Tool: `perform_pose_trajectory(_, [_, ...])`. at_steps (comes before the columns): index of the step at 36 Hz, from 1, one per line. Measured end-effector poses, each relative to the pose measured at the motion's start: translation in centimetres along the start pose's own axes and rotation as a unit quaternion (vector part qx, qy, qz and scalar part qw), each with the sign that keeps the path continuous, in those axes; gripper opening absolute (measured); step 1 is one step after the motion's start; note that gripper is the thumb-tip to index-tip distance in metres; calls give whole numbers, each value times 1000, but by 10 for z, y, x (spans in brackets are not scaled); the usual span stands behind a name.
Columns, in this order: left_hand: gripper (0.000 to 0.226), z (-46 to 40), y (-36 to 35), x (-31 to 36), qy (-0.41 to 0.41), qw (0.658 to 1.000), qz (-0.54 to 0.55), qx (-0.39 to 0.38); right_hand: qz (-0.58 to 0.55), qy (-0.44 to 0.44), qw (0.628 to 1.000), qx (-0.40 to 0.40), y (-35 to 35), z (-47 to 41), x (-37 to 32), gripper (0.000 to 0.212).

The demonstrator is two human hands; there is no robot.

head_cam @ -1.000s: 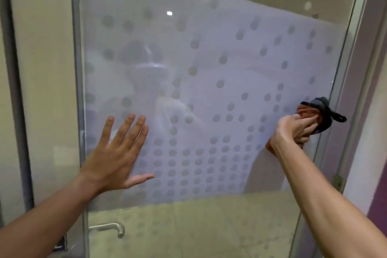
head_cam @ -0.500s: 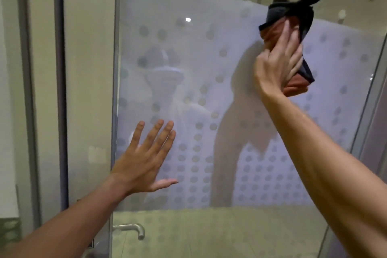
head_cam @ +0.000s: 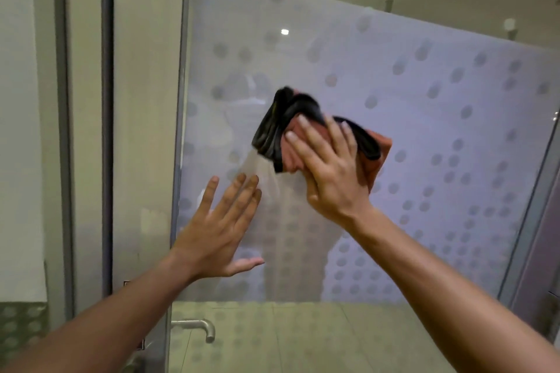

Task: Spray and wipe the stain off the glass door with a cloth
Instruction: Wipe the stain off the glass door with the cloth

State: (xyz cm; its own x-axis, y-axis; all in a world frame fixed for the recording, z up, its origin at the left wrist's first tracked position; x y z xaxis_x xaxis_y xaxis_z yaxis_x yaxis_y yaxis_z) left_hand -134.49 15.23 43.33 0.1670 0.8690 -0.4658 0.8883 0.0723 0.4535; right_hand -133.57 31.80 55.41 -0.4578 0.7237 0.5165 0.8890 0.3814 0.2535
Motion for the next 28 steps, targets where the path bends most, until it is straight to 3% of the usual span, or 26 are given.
perform_pose_trajectory(9, [106,16,7,-8,-46,997,34,-46,-66,30,996,-60,-21,92,-64,60])
perform_pose_trajectory(15, [102,47,10,-12,-36,994,37,-93,-102,61,977,-175,-46,179,-114,71])
perform_pose_trajectory(20, [104,62,10,-3,-8,991,37,-130,-125,72,941,-306,-59,230,-142,76])
perform_pose_trajectory(28, [103,88,8,14,18,982,64,-179,-151,-25,902,-404,-46,244,-165,71])
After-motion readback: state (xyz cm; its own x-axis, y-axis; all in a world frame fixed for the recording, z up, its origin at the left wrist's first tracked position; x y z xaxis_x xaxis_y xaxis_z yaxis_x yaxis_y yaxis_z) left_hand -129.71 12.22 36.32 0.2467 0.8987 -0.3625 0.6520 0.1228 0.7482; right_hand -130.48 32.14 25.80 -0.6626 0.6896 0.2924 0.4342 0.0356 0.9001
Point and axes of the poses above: each hand's wrist, its own z-axis away from the middle knuckle, its own y-axis out of the back of the hand, x = y × z, the point moved 7 cm from there along -z, towards the middle knuckle, and after that the axes turned 5 degrees about y, right-handed, at the moved point
